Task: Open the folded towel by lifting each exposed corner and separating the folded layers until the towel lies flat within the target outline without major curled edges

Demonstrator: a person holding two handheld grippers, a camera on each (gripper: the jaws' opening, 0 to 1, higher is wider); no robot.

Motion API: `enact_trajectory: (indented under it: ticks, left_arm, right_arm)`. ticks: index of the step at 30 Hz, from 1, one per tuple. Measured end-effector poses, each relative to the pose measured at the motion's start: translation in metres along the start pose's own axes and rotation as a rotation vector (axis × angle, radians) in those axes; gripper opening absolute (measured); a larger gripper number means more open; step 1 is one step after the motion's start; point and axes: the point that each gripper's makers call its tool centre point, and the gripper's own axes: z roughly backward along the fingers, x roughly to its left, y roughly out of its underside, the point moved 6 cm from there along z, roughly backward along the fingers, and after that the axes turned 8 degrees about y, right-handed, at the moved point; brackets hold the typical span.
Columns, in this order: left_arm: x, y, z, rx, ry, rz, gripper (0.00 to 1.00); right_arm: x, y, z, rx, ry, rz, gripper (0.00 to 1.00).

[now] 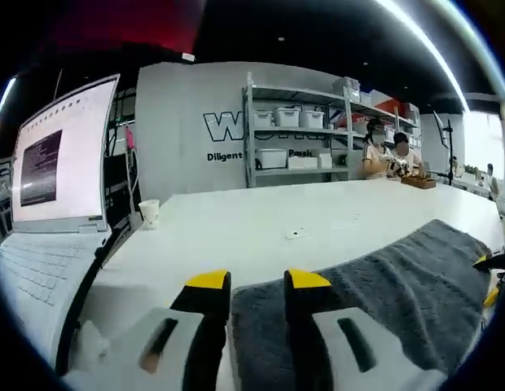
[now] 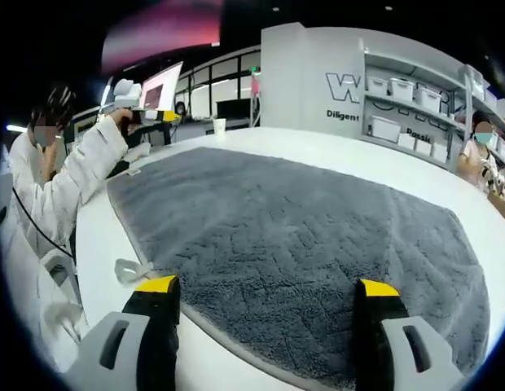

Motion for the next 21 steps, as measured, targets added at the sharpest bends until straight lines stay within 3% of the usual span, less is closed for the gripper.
enact_trajectory:
  ticks: [4, 7, 9, 16, 21]
  left_arm:
    - [0.004, 0.001, -0.006, -0.001, -0.004, 0.013, 0.22]
    - [0.018, 0.011, -0.029, 0.018, -0.004, 0.035, 0.24]
    - [0.022, 0.023, -0.043, 0.065, 0.006, 0.041, 0.27]
    - [0.034, 0.037, -0.064, 0.098, -0.037, -0.028, 0.27]
    - [0.035, 0.056, -0.073, 0.122, 0.001, 0.029, 0.31]
  right_arm:
    - [0.0, 0.0, 0.0, 0.0, 0.001, -0.001, 0.87]
    - [0.0, 0.0, 0.0, 0.0, 0.004, -0.002, 0.87]
    - [0.0, 0.001, 0.001, -0.002, 0.007, -0.004, 0.87]
    - [0.0, 0.001, 0.001, 0.003, 0.009, -0.004, 0.87]
    - [0.0, 0.001, 0.0, 0.004, 0.01, -0.004, 0.87]
